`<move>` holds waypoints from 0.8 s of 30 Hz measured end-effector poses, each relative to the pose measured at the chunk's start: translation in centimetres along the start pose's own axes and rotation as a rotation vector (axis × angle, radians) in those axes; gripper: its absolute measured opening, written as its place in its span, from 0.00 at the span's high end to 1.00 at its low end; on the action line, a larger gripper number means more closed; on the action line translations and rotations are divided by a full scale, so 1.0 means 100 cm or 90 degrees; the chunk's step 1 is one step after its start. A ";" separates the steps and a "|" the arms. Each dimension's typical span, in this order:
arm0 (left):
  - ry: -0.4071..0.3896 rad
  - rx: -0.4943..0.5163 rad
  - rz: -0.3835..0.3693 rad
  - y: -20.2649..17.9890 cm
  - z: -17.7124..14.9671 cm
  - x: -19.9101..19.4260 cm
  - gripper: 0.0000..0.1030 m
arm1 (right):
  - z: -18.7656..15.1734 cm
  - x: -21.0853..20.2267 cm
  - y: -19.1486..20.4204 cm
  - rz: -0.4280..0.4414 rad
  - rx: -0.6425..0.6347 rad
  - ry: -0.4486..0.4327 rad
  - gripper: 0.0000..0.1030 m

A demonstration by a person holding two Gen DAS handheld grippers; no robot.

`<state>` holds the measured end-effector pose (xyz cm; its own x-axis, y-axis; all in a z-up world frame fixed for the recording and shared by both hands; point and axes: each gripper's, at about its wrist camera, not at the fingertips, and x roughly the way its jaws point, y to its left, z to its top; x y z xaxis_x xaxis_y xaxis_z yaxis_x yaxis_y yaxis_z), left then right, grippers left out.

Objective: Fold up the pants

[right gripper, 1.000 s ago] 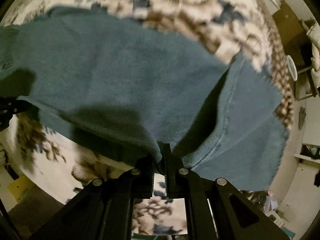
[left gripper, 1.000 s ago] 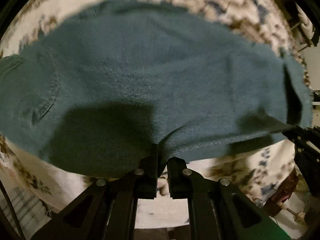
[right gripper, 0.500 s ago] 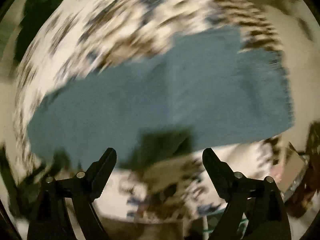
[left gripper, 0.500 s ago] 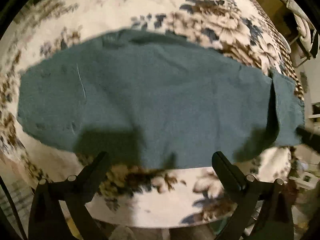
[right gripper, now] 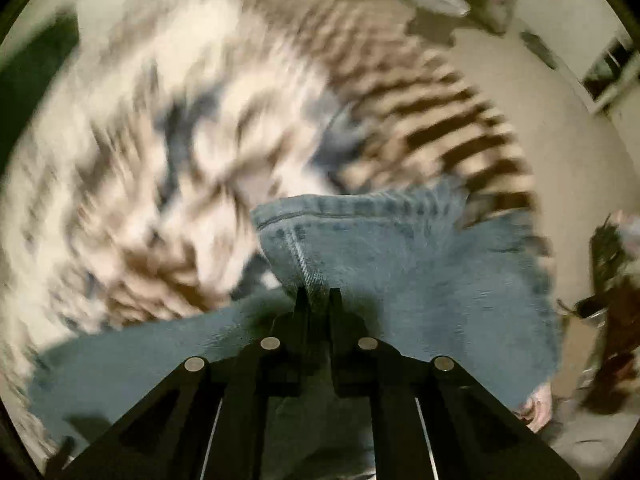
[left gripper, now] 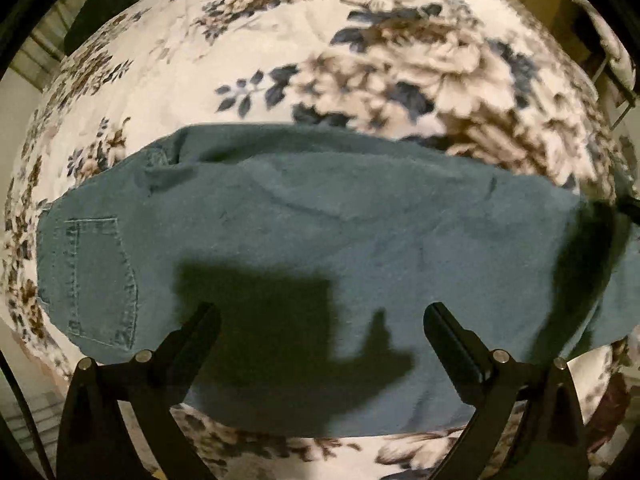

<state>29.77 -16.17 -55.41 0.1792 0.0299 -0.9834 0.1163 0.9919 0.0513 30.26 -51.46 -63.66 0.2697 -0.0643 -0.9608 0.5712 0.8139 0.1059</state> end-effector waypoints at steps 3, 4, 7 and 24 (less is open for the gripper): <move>-0.017 -0.008 -0.016 -0.003 -0.001 -0.009 0.00 | -0.019 -0.042 -0.063 0.036 0.084 -0.064 0.92; -0.018 -0.011 -0.022 -0.004 -0.002 -0.009 0.00 | -0.025 -0.037 -0.082 0.041 0.105 -0.046 0.92; 0.004 -0.006 -0.030 -0.014 -0.006 -0.002 0.00 | -0.047 0.014 -0.142 0.060 0.200 0.092 0.82; 0.026 0.008 -0.025 -0.020 -0.019 0.011 0.00 | -0.051 0.009 -0.145 0.022 0.226 0.044 0.90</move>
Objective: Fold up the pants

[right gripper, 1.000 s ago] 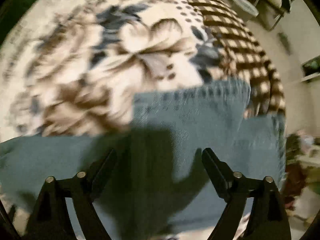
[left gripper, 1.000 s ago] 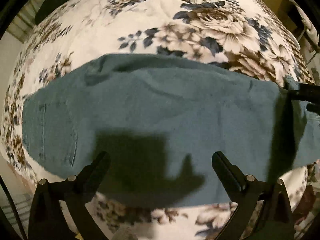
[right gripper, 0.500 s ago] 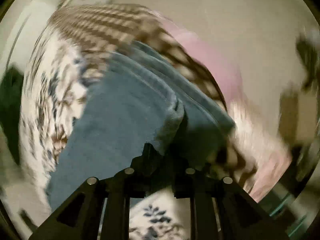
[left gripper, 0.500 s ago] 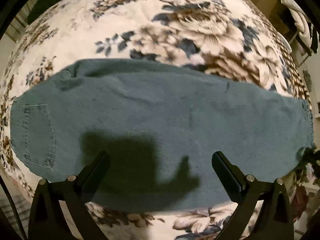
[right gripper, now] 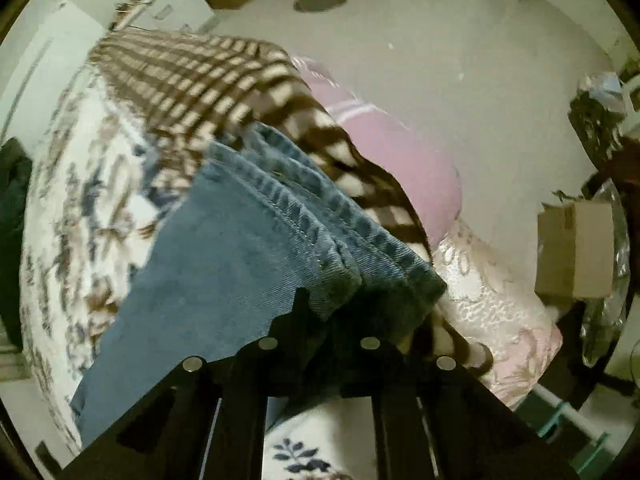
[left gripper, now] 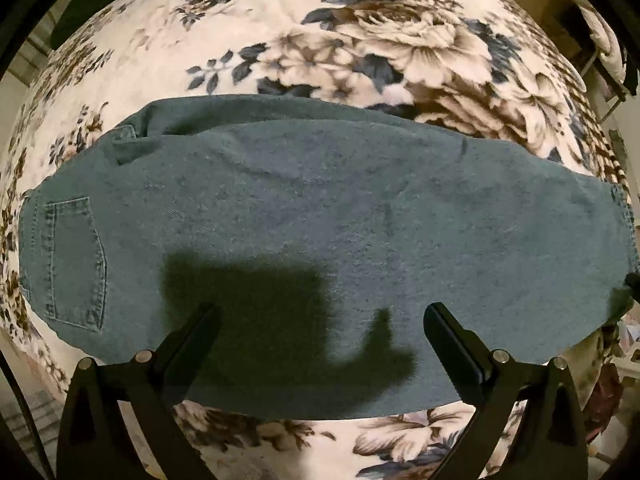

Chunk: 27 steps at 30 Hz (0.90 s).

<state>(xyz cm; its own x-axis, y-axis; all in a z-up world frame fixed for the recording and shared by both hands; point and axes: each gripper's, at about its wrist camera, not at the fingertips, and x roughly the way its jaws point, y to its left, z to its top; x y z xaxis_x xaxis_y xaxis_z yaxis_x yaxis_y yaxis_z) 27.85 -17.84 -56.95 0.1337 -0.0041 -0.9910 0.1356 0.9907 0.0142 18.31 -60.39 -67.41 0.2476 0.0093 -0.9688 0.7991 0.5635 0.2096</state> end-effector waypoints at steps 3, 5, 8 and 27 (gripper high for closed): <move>-0.002 0.001 -0.008 0.001 -0.001 -0.002 0.00 | -0.009 -0.022 -0.006 0.013 0.002 -0.013 0.92; -0.001 0.002 -0.011 0.001 -0.001 -0.001 0.00 | -0.013 -0.030 -0.019 -0.010 -0.008 0.002 0.92; 0.004 -0.004 -0.018 0.002 -0.001 0.000 0.00 | -0.011 -0.008 -0.041 -0.019 0.035 0.081 0.85; -0.037 0.001 0.016 0.004 0.017 0.009 0.00 | 0.058 0.036 0.108 -0.286 -0.355 -0.042 0.97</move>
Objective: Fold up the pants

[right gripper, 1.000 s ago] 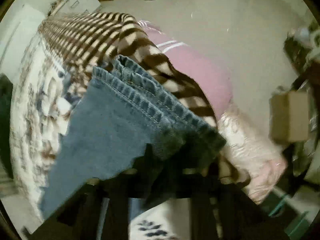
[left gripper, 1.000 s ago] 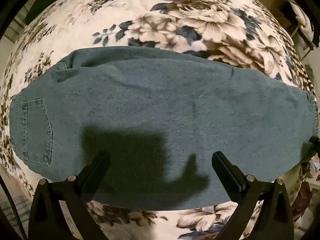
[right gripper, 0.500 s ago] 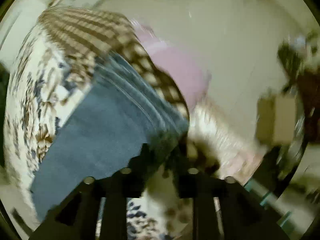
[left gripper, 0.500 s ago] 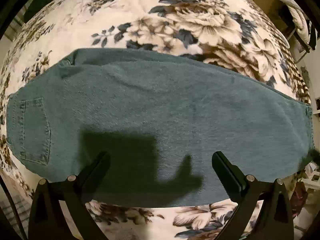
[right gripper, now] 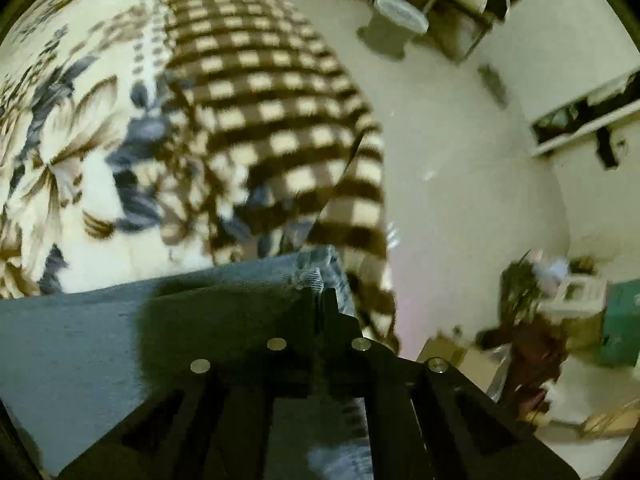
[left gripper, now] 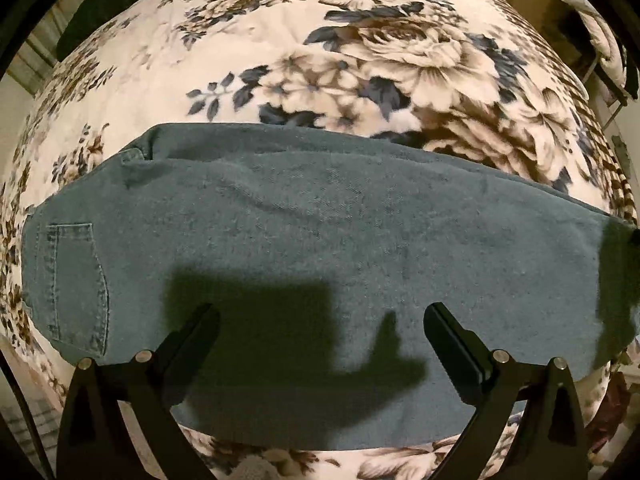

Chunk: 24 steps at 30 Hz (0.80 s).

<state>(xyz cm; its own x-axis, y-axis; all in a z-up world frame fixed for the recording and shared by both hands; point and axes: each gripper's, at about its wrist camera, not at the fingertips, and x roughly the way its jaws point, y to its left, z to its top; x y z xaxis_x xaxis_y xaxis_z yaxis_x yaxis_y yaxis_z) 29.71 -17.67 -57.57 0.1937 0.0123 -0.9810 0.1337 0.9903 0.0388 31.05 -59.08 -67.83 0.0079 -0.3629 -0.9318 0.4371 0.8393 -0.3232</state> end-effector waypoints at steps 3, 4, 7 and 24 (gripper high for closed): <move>-0.004 -0.003 -0.007 0.002 -0.001 -0.001 0.00 | -0.004 -0.031 -0.008 -0.028 0.020 -0.080 0.98; -0.004 -0.003 -0.008 0.003 -0.001 -0.001 0.00 | -0.004 -0.035 -0.011 -0.032 0.032 -0.090 0.98; -0.003 -0.007 -0.009 0.006 -0.003 -0.001 0.00 | 0.002 -0.018 -0.014 -0.034 0.042 -0.056 0.97; -0.024 -0.244 0.119 0.208 -0.039 -0.017 0.00 | -0.032 -0.143 0.344 0.632 -0.303 0.212 0.29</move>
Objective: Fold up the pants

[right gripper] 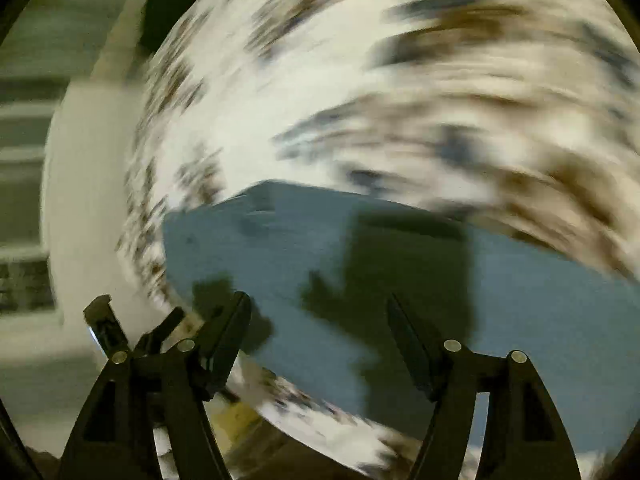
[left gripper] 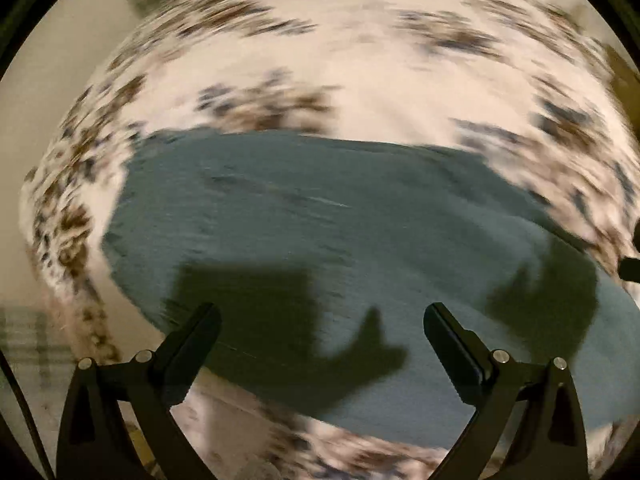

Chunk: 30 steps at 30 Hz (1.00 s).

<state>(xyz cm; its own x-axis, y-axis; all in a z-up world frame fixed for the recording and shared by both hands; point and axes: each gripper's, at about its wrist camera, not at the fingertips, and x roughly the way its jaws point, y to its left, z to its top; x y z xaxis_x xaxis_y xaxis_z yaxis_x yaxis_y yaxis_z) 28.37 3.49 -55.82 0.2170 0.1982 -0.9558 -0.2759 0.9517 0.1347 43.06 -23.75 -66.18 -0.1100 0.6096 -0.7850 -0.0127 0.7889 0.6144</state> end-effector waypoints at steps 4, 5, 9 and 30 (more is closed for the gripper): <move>0.008 -0.043 0.033 0.045 0.016 0.036 0.00 | 0.059 0.081 0.037 -0.018 -0.059 0.076 0.30; 0.014 -0.048 0.037 0.052 0.019 0.044 0.00 | 0.065 0.095 0.043 -0.028 -0.078 0.092 0.30; 0.039 -0.062 0.023 0.068 0.022 0.065 0.00 | 0.086 0.135 0.065 -0.123 -0.148 0.150 0.82; 0.064 -0.024 -0.036 0.076 0.020 0.087 0.00 | 0.136 0.086 0.018 0.039 0.070 0.124 0.98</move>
<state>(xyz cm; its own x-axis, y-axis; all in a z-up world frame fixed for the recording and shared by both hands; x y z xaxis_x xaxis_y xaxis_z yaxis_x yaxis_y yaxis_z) 30.00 12.94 -62.56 0.1392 0.1176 -0.9833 -0.3013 0.9509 0.0711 55.62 -16.04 -72.94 -0.2974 0.6384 -0.7099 0.1064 0.7611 0.6399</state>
